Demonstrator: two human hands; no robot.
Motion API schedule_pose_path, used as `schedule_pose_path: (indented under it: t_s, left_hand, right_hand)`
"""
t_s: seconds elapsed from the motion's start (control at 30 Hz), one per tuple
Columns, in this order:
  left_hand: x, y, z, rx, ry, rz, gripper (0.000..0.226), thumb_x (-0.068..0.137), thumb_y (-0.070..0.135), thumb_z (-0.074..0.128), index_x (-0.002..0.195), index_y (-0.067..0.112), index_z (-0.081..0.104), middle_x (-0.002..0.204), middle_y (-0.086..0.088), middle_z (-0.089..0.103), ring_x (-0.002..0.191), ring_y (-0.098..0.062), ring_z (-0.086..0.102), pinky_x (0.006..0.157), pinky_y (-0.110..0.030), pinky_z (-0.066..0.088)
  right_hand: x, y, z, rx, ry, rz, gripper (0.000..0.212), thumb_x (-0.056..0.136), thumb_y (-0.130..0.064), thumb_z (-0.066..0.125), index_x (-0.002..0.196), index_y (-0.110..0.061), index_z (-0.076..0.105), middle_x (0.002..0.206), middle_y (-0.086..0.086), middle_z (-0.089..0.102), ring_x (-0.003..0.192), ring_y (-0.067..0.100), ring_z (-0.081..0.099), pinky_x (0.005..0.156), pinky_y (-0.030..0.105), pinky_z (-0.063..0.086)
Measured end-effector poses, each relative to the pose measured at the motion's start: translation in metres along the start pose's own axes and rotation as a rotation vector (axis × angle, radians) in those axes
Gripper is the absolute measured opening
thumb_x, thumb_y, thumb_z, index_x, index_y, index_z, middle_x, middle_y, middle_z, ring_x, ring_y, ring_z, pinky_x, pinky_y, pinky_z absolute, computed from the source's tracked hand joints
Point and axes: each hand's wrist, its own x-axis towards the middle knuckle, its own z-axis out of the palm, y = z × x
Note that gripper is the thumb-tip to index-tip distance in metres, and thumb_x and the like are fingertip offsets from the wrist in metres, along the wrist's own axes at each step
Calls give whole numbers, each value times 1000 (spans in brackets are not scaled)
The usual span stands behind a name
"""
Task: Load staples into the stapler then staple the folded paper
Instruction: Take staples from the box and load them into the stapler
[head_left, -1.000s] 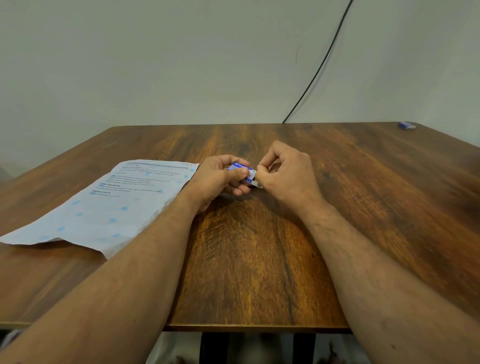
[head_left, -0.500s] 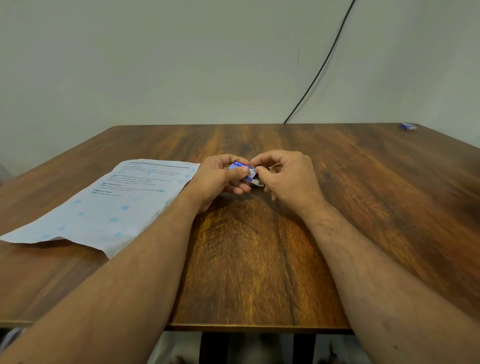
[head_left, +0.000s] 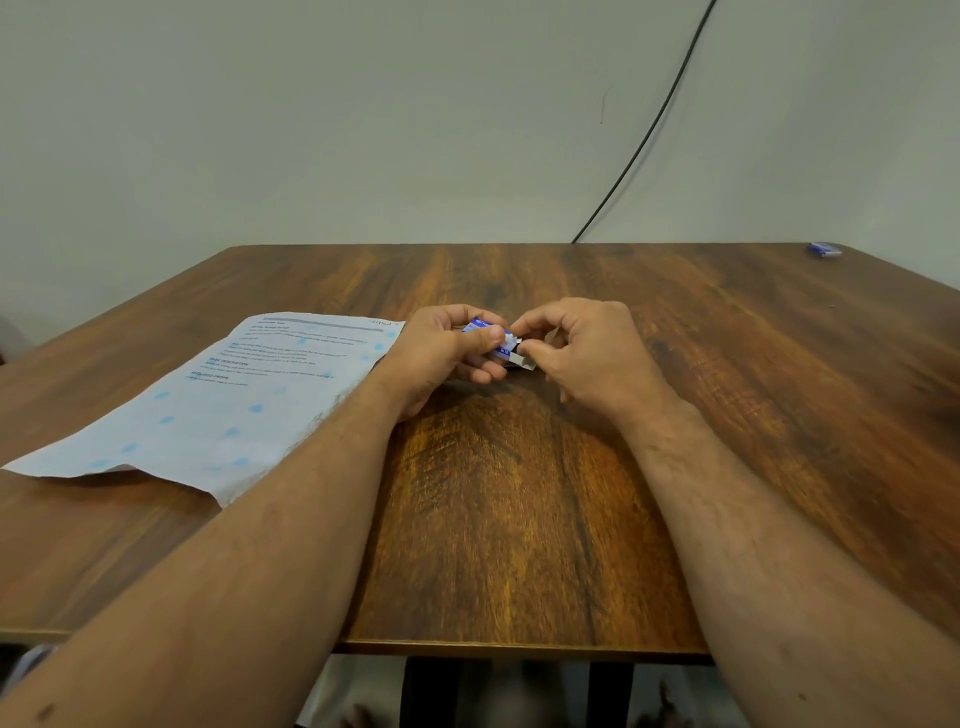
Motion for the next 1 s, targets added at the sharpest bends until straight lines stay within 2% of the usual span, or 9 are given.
schedule_pose_path:
  t_s: [0.07,0.2,0.3,0.47,0.53,0.63,0.73,0.83,1.0]
  left_hand:
    - [-1,1,0,18,-8,-10,11,94,6,64,105,8,68,80,-15,75,58,-14,70,53,-19,58]
    - [-3,2,3,42,-9,-12,10,96,6,63,106,6,66,79,-15,73,55,-13,69,51,-19,57]
    - [-3,2,3,50,-17,-16,11,96,6,63,106,6,66,77,-13,74,56,-12,70,52,-19,57]
    - [-4,4,2,42,-15,-21,12,96,6,63,107,7,67,80,-15,73,55,-12,70,53,-19,57]
    - [-3,4,1,29,-17,-25,13,96,6,62,108,7,67,81,-16,74,57,-13,70,53,-19,58]
    - [-3,3,1,-23,-5,-10,11,97,5,61,106,6,67,75,-13,74,56,-12,70,53,-18,57]
    - [-4,3,2,-106,31,11,8,97,4,59,102,7,65,69,-9,73,55,-11,70,52,-17,57]
    - [-4,3,-1,-191,69,18,8,98,5,59,104,6,64,72,-10,73,56,-10,70,53,-15,57]
    - [-6,5,-2,-246,99,16,11,97,7,60,107,6,65,79,-13,73,59,-10,71,54,-15,57]
  right_hand:
    - [0,-1,-2,-21,-37,7,15,87,-13,73,97,-22,80,78,-20,62,65,-8,55,63,8,38]
    - [-1,-3,-5,-15,-78,24,15,87,-11,72,94,-22,79,79,-14,66,66,1,58,61,18,46]
    - [-1,-5,-6,-24,-96,26,14,88,-11,72,94,-22,78,82,-12,66,70,3,60,64,20,51]
    - [-2,-5,-6,22,-100,43,13,91,-12,70,92,-24,73,81,-13,63,60,-4,58,47,11,43]
    - [-2,-4,-5,49,-92,46,12,91,-11,70,94,-22,74,80,-12,64,54,-6,56,46,10,41]
    - [-3,-6,-3,191,2,84,11,90,-9,71,94,-19,74,81,-1,69,48,4,59,44,21,49]
    - [-1,-8,-2,379,137,141,14,88,-5,72,93,-18,73,79,4,72,52,7,66,43,24,52]
    - [2,-7,-1,407,194,151,17,87,-7,75,91,-23,73,81,-2,72,60,9,71,46,26,53]
    - [0,-6,1,373,214,120,18,85,-5,74,88,-23,75,81,-4,75,66,5,70,52,21,56]
